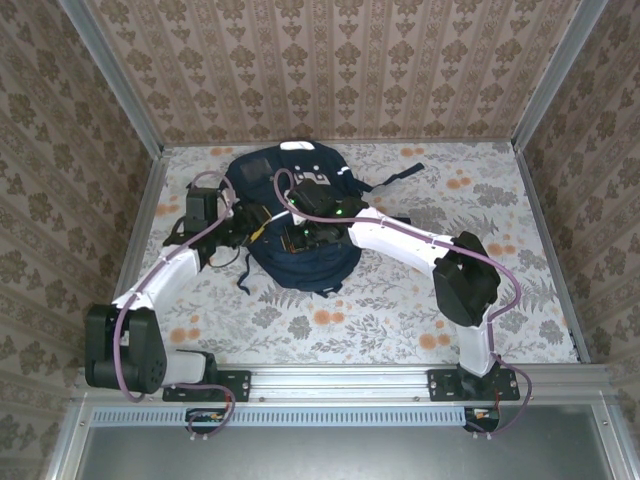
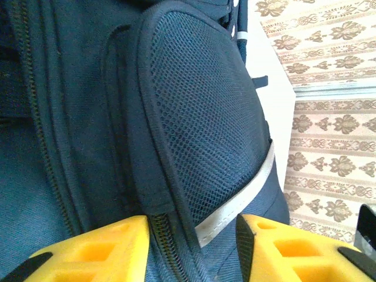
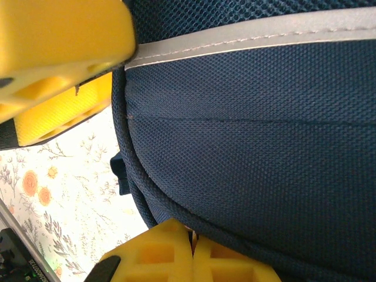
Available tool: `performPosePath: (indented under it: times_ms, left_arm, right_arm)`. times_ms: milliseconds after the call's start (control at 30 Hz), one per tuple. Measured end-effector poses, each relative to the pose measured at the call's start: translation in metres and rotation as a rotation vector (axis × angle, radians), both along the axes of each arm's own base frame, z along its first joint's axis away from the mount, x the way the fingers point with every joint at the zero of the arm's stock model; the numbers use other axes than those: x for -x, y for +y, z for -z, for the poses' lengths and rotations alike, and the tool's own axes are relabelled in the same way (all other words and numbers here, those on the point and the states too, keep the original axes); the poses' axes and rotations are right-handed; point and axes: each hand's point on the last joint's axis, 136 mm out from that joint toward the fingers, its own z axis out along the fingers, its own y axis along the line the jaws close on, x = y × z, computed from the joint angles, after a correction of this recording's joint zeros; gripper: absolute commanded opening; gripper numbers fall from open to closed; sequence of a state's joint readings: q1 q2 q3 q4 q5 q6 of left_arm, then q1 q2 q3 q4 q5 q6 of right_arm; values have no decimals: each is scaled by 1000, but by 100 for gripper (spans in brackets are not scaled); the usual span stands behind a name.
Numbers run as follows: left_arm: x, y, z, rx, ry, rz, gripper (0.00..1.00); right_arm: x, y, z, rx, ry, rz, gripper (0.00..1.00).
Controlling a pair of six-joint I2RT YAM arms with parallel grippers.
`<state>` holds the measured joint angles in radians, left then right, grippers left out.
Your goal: Pack the student bag
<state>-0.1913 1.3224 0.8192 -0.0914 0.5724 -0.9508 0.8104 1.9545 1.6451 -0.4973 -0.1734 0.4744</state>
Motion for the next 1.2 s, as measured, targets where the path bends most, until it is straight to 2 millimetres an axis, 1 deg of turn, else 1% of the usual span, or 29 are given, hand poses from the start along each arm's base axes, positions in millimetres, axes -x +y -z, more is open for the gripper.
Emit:
performPosePath:
  times_ms: [67,167,300,400,467,600,667,767,900,1000,1100,1200]
  left_arm:
    - [-1,-2,4,4,14,0,34]
    - [-3,-3,10,7,34,-6,22]
    - [-4,-1,11,-1,36,-15,1]
    - [-3,-2,12,-14,32,-13,0]
    - [-2,-4,13,-22,30,-6,0]
    - [2,-10,13,-25,35,22,0]
    - [4,-11,12,-25,36,34,0]
    - [4,-11,12,-32,38,41,0]
    - [4,-10,14,-46,38,41,0]
    - [1,-8,16,-53,37,40,0]
    - [-3,-6,16,-62,33,42,0]
    - [-10,-4,16,-82,35,53,0]
  right_arm:
    - [0,0,0,0,0,0,0]
    - [0,0,0,1,0,1,0]
    - [-2,-5,4,24,-10,19,0]
    - [-1,-15,11,67,-33,48,0]
    - [2,-27,14,105,-49,77,0]
    - [2,-53,12,154,-101,153,0]
    - [0,-62,13,170,-116,182,0]
    - [-8,-77,17,189,-114,235,0]
    - [-25,-106,22,219,-97,318,0]
    - [-33,-124,22,223,-87,361,0]
    - [-39,-133,19,215,-82,384,0]
    - [-37,-130,18,198,-69,366,0]
